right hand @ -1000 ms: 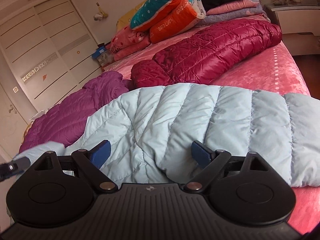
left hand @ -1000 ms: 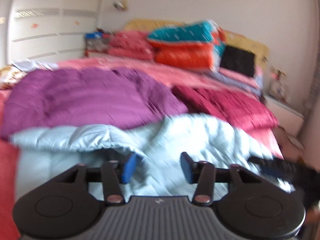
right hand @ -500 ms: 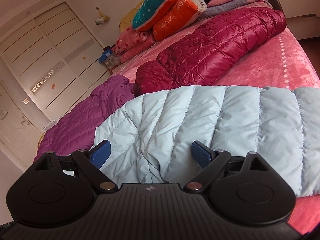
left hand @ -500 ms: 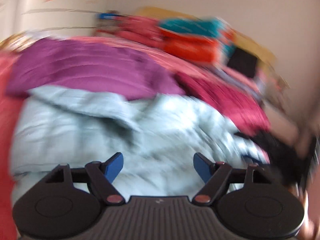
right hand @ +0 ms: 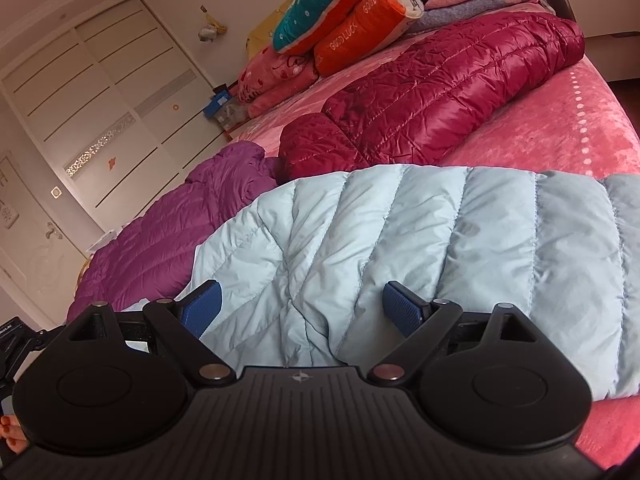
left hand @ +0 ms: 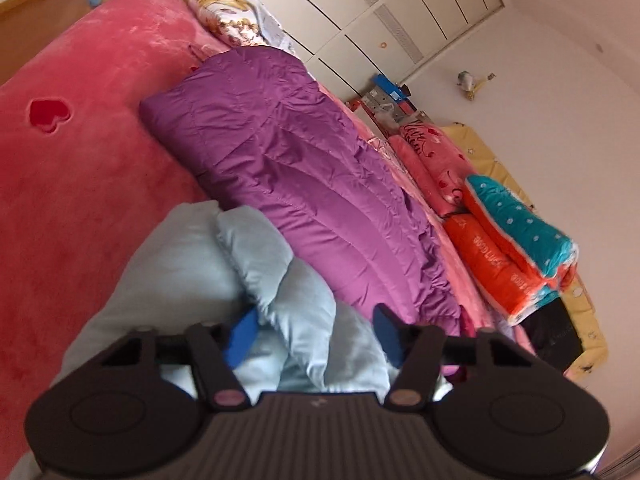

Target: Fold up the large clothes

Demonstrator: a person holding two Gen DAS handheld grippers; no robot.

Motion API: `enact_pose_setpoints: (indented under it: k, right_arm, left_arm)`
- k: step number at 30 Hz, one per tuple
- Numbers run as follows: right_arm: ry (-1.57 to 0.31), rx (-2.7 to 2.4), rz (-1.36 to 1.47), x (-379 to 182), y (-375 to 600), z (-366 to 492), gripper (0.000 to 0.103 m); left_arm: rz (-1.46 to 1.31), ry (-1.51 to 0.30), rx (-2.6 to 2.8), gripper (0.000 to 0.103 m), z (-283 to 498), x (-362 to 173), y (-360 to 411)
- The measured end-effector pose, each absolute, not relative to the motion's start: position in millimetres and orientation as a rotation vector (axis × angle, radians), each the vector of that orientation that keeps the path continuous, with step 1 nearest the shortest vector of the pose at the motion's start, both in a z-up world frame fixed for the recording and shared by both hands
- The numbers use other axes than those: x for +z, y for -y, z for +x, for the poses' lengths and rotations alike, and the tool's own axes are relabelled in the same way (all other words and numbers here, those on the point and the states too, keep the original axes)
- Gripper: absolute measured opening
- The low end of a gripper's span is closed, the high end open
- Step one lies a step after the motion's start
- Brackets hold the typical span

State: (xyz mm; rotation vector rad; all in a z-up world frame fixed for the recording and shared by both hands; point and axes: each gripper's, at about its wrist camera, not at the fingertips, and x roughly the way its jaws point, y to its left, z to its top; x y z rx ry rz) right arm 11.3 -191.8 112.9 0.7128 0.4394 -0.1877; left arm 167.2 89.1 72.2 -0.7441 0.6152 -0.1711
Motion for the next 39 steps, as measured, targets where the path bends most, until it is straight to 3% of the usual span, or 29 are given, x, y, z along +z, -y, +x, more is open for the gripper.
enact_pose_setpoints:
  k: [3,10,19,25,39]
  right_arm:
    - [-0.438,-0.188,0.716,113,193,11,0.103]
    - [-0.435,-0.199,0.741,110,198,10,0.103]
    - [-0.423,-0.224,0.761,108,208,8,0.103]
    - [-0.412,-0.211,0.766,108,211,12,0.103]
    - [-0.393,-0.132,0.64,116,189,43,0.103]
  left_arm:
    - [-0.665,-0.589,-0.22,0.042,169,81,-74]
    - [-0.334,-0.537,-0.5,0.041,150,105,0]
    - [-0.088,-0.589,-0.777,0.063,114,100,49]
    - [-0.058,-0.569,-0.69,0.069,102,95,23]
    - [-0.107,-0.57,-0.224,0.064,140,54,-62]
